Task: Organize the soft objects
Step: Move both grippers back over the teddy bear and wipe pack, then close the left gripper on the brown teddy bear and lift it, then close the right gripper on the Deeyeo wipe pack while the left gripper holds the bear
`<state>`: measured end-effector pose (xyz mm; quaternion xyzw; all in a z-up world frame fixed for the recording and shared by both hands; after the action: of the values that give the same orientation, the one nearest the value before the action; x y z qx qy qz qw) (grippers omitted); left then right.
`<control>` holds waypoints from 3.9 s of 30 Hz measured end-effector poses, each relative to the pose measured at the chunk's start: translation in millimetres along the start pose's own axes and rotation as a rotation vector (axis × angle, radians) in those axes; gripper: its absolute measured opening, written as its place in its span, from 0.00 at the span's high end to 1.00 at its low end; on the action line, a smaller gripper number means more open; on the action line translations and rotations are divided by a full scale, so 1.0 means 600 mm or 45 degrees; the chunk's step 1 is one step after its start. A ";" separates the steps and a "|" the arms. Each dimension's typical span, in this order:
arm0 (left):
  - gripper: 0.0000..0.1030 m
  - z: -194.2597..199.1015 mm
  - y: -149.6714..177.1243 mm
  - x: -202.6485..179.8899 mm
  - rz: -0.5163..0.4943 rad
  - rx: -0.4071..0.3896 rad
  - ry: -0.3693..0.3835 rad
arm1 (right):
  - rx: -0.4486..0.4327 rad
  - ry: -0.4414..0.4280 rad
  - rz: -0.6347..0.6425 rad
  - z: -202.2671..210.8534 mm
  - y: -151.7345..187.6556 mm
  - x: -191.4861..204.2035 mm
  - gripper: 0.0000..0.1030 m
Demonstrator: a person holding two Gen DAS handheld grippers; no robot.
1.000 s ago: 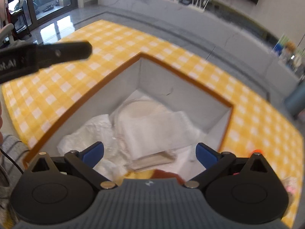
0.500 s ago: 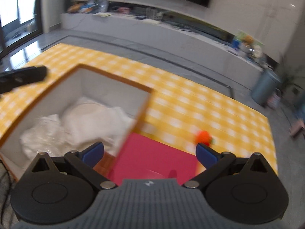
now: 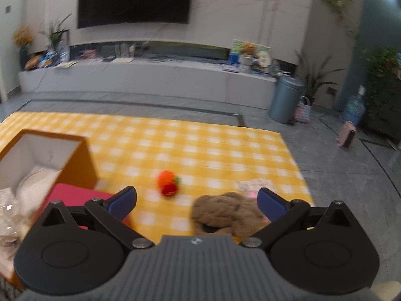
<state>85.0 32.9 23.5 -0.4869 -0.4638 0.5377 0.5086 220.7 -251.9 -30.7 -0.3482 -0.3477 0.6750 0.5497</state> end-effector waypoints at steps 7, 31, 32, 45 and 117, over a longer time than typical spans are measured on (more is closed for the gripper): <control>0.05 -0.027 -0.009 -0.093 -0.007 0.112 0.170 | 0.049 0.099 -0.269 -0.028 0.065 -0.116 0.02; 0.05 -0.221 0.181 -0.462 -0.727 0.645 0.620 | 0.256 0.047 -0.609 -0.080 0.215 -0.206 0.02; 0.05 -0.229 0.191 -0.468 -0.742 0.655 0.626 | 0.258 0.048 -0.616 -0.080 0.217 -0.208 0.02; 0.04 -0.315 0.291 -0.510 -0.721 0.853 0.665 | 0.318 0.084 -0.670 -0.093 0.241 -0.226 0.02; 0.25 -0.195 0.103 -0.370 -0.541 0.843 0.603 | 0.513 0.088 -0.307 -0.220 0.235 -0.124 0.07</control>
<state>197.3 -191.5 -37.5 -0.3016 -0.2275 0.4147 0.8278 274.2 -335.1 -212.7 -0.2105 -0.2261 0.6478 0.6964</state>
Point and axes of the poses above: each gripper's, at about its wrist camera, not at the fingertips, and z roughly against the way its jaws point, x to its left, y to its underside, the point moved 9 cm from there along -z, roughly the way its jaws point, and after that the axes turned 6 degrees about -x, right-handed, at the moved point
